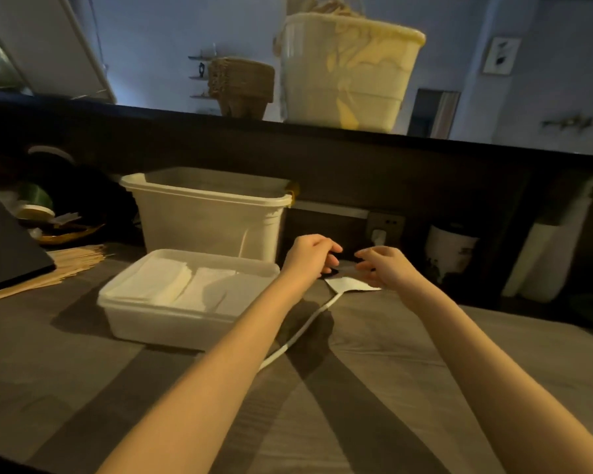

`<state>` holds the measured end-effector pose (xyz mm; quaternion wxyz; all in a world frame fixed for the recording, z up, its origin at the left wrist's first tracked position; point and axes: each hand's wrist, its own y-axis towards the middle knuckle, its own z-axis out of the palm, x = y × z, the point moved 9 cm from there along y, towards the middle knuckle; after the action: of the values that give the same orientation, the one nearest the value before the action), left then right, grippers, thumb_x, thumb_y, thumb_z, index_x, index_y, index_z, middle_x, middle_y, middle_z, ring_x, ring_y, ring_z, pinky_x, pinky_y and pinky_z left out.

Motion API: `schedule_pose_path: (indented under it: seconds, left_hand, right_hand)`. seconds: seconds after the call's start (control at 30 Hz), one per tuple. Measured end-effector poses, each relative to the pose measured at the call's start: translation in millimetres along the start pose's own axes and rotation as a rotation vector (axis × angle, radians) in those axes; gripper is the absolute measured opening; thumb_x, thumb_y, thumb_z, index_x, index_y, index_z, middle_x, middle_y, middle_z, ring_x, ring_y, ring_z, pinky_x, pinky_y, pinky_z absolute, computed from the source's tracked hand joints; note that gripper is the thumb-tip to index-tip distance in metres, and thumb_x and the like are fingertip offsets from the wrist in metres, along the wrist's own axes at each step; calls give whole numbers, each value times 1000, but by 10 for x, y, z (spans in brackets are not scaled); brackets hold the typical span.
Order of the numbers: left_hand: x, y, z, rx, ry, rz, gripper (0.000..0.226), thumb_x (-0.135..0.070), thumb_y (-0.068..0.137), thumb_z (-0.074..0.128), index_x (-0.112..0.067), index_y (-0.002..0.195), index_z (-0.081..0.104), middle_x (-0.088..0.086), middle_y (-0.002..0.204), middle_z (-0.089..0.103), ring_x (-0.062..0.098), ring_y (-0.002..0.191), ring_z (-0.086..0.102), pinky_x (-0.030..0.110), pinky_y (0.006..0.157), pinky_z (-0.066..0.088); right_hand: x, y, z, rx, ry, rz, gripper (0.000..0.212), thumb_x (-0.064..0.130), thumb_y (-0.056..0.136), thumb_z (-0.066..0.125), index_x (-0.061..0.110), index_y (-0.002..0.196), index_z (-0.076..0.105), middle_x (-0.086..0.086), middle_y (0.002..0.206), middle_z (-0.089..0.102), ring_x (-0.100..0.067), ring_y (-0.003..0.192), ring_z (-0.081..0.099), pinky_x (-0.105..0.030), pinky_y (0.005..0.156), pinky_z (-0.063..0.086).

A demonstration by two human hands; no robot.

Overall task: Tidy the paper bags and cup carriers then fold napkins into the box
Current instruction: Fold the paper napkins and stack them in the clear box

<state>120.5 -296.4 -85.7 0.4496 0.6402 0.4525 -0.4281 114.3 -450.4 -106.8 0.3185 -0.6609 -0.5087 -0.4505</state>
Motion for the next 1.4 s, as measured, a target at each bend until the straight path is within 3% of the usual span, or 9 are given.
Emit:
schedule_pose_path:
  seconds: [0.1, 0.27, 0.43, 0.57, 0.77, 0.97, 1.17, 1.4]
  left_hand:
    - [113, 79, 157, -69, -43, -13, 25, -18, 98, 40, -12, 88, 62, -1, 66, 56, 8, 59, 50, 15, 52, 36]
    - [368, 198, 236, -182, -125, -22, 31, -13, 96, 41, -17, 70, 57, 0, 62, 54, 10, 58, 49, 18, 52, 34]
    - [475, 229, 244, -233, -147, 42, 33, -9, 96, 40, -18, 69, 55, 1, 61, 52, 10, 61, 49, 19, 58, 39]
    - [544, 217, 267, -219, -141, 68, 32, -9, 97, 39, -19, 71, 55, 0, 63, 52, 8, 62, 49, 17, 59, 39]
    - [588, 206, 293, -191, -134, 77, 32, -11, 98, 38, -19, 73, 56, -2, 64, 53, 5, 62, 50, 12, 56, 39]
    - [602, 219, 266, -189, -137, 70, 30, -11, 97, 39, -19, 74, 56, -2, 65, 53, 5, 62, 50, 13, 57, 39]
    - [594, 173, 283, -170, -135, 63, 32, -11, 98, 37, -20, 72, 55, -1, 66, 53, 5, 62, 50, 7, 49, 39]
    - [622, 25, 339, -93, -127, 1, 28, -12, 98, 38, -19, 76, 55, 1, 69, 53, 8, 64, 50, 14, 57, 40]
  right_hand:
    - [-200, 84, -195, -93, -140, -72, 29, 24, 96, 49, 9, 120, 57, -1, 95, 62, -15, 87, 58, -25, 71, 44]
    - [-446, 244, -273, -147, -459, -188, 33, 23, 93, 56, 11, 123, 53, -5, 122, 55, -20, 109, 54, -26, 83, 43]
    - [-476, 473, -125, -163, -694, -276, 53, 40, 87, 61, 20, 133, 43, -5, 136, 40, -25, 121, 44, -37, 95, 45]
    - [-581, 702, 99, -42, -946, -194, 69, 58, 88, 50, 21, 142, 32, -12, 146, 35, -34, 132, 35, -46, 105, 32]
    - [-721, 891, 203, 48, -976, -76, 66, 65, 89, 37, 17, 134, 44, -11, 132, 52, -31, 121, 48, -44, 103, 32]
    - [-614, 904, 236, -36, -979, -136, 50, 53, 90, 45, 14, 121, 52, -10, 116, 59, -29, 108, 54, -41, 93, 38]
    - [-536, 749, 163, -89, -929, -179, 45, 35, 93, 50, 13, 132, 47, -12, 125, 53, -30, 114, 50, -40, 95, 43]
    - [-377, 331, -24, -87, -747, -227, 33, 25, 90, 53, 14, 121, 59, -5, 107, 61, -19, 89, 60, -32, 73, 52]
